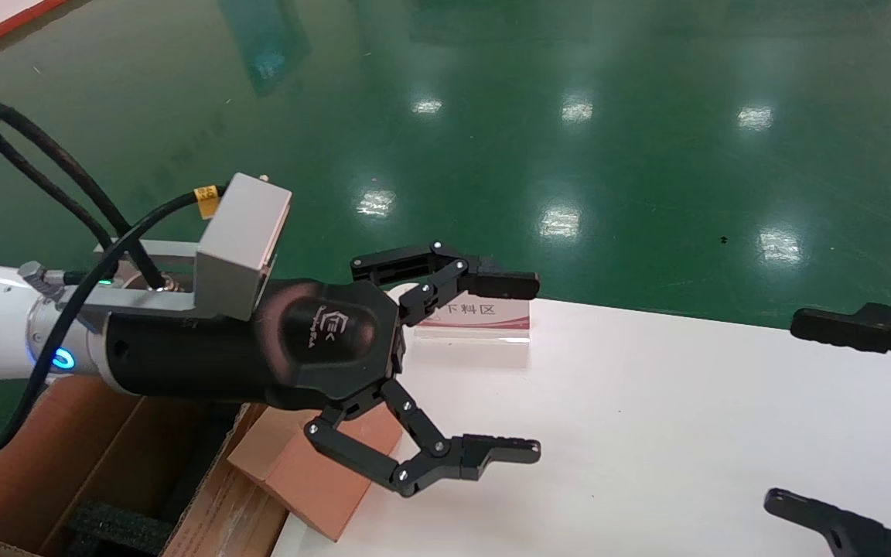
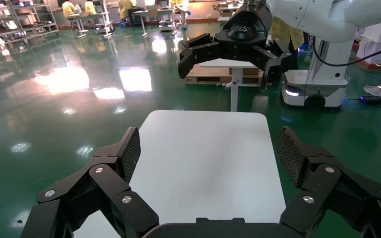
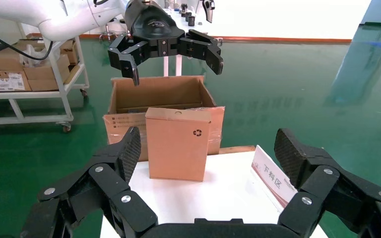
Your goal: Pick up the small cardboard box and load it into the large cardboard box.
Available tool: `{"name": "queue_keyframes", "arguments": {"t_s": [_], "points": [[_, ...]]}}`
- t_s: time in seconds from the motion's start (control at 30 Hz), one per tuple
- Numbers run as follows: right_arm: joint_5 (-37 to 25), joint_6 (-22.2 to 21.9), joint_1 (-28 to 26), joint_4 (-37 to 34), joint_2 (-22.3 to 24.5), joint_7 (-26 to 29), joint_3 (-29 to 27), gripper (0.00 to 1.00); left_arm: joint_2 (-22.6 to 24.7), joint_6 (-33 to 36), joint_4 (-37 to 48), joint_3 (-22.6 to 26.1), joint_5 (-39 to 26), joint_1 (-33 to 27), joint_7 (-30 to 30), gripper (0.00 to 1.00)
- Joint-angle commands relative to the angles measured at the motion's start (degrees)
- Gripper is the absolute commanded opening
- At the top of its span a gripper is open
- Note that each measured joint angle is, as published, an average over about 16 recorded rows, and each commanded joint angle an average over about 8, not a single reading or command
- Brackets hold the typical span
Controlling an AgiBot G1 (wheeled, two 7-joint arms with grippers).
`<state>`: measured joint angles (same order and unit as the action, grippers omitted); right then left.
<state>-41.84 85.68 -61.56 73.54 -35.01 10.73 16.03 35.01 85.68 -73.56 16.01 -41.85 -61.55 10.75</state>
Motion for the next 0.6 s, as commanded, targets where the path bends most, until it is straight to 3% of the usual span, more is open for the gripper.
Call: {"name": "queue_keyframes", "arguments": {"t_s": [0.03,0.6], "points": [[0.0,0.0,0.0,0.0,0.0,0.0,0.0,1.00,0.0,0.0,0.0,0.0,0.0,0.0,0.0,1.00],[0.0,0.0,0.0,0.0,0.0,0.0,0.0,1.00,0.0,0.0,0.0,0.0,0.0,0.0,0.0,1.00]]}}
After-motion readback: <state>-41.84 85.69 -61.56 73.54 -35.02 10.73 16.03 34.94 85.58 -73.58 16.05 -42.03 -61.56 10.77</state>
